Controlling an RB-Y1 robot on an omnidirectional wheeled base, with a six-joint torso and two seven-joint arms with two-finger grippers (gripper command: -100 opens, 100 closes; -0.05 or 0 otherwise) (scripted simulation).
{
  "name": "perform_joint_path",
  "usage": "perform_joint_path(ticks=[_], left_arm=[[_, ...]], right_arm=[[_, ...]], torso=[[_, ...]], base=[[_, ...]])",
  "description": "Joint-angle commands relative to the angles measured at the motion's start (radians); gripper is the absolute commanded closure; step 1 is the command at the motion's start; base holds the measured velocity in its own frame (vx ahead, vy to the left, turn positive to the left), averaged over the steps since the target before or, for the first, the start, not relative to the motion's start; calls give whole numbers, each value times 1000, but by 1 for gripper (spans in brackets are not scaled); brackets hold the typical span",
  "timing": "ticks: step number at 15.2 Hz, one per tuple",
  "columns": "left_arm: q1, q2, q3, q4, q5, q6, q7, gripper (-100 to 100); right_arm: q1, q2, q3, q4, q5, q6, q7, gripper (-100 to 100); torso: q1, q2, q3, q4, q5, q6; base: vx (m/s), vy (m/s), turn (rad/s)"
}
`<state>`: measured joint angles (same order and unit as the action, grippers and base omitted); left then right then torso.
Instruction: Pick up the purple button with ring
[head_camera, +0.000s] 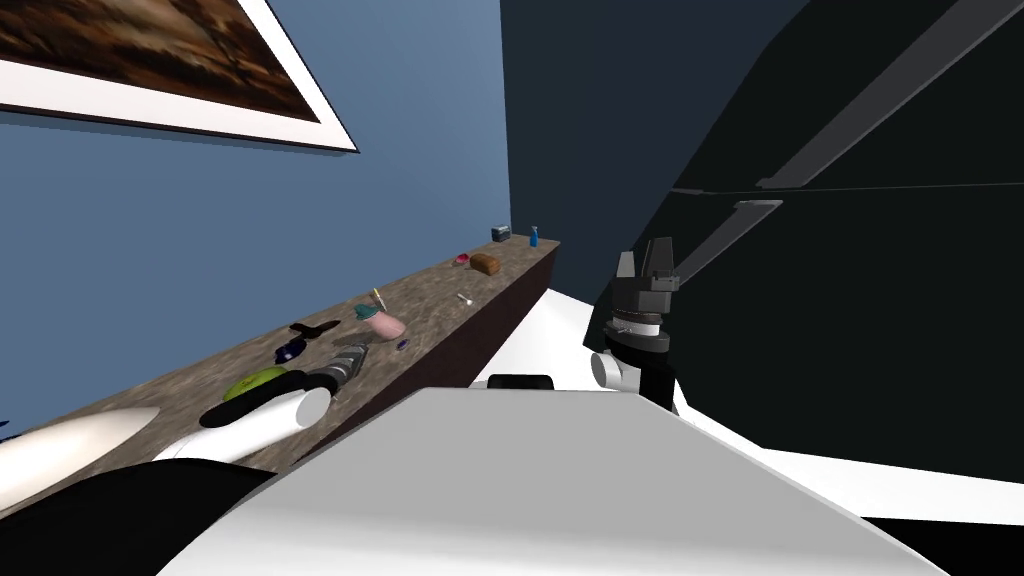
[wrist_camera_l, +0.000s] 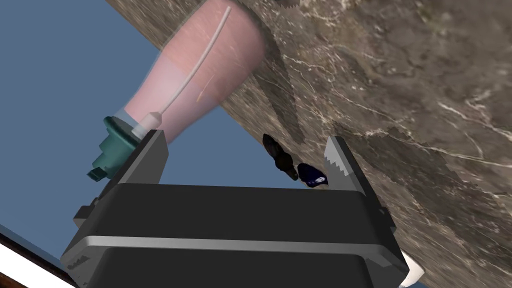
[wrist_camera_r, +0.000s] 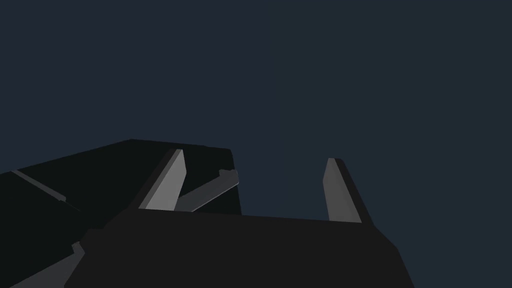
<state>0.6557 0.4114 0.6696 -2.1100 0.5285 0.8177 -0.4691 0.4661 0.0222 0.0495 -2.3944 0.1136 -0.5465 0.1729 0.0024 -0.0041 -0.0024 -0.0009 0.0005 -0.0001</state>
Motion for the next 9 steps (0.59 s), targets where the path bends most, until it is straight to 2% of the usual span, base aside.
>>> perform_joint_path(ticks=[1, 2, 4, 5, 6, 8, 9], left_arm=[[1, -1, 3, 1, 2, 35, -3, -100], [5, 10, 30, 21, 30, 70, -24, -100], [5, 10, 30, 21, 30, 109, -24, -100], [5, 10, 30, 21, 30, 109, -24, -100], [7, 20, 56, 41, 57, 146, -45, -100], [7, 20, 56, 41, 57, 182, -45, -100], [9, 29, 81, 61, 83, 206, -64, -100]], right_arm=[[0, 0, 0, 0, 0, 0, 0, 0], [0, 0, 0, 0, 0, 0, 0, 0], [0, 0, 0, 0, 0, 0, 0, 0], [0, 0, 0, 0, 0, 0, 0, 0], [0, 0, 0, 0, 0, 0, 0, 0], [0, 0, 0, 0, 0, 0, 0, 0], [0, 0, 0, 0, 0, 0, 0, 0]], torso=[[0, 0, 0, 0, 0, 0], [0, 1, 0, 0, 0, 0], [0, 0, 0, 0, 0, 0], [0, 0, 0, 0, 0, 0], [0, 1, 0, 0, 0, 0], [0, 0, 0, 0, 0, 0], [0, 0, 0, 0, 0, 0]], base=[[23, 10, 9], [41, 8, -120], [50, 13, -122], [24, 10, -2], [43, 12, -106], [50, 15, -119], [63, 10, -151]])
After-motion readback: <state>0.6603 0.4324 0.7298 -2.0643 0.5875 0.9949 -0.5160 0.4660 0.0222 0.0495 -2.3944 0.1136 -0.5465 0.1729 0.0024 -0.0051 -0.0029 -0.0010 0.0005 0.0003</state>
